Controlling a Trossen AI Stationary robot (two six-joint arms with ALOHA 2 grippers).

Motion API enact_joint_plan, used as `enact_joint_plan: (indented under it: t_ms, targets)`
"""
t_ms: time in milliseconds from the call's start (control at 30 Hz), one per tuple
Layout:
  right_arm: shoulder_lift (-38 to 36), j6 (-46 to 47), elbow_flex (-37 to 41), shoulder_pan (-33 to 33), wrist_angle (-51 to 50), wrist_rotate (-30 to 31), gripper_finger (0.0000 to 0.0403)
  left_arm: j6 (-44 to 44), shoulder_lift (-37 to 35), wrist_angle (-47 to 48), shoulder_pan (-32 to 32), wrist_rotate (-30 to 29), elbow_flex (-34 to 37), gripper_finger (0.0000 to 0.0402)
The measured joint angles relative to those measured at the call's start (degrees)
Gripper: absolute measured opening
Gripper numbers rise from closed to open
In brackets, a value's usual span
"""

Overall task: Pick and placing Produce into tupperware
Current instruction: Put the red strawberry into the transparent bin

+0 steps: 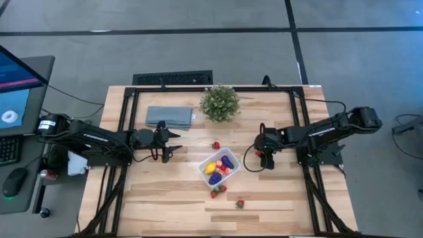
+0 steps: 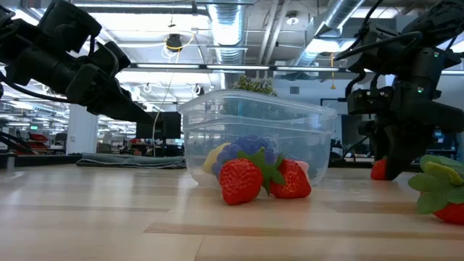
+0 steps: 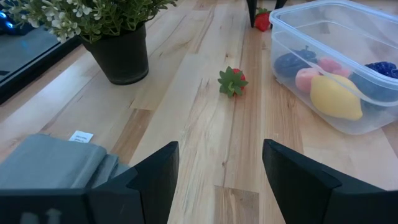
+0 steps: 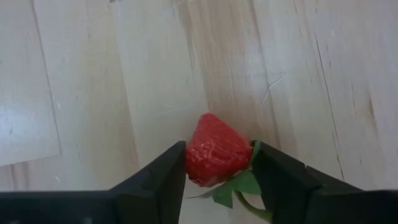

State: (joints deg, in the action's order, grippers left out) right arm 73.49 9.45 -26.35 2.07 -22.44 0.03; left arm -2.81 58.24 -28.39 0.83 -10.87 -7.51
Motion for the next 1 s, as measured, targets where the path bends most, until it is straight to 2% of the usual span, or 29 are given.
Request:
enact_joint_plan:
  t_ms: [333, 1000]
  targets:
    - [0.00, 0.00, -0.04, 0.02, -0.02, -0.09, 0.0182, 0.00, 0.00, 0.01, 0.01, 0.00, 0.00, 0.0224]
    - [0.00, 0.02, -0.12, 0.02, -0.46, -0.09, 0.0180, -0.02, 0.00, 0.00, 0.00, 0.00, 0.00, 0.0224]
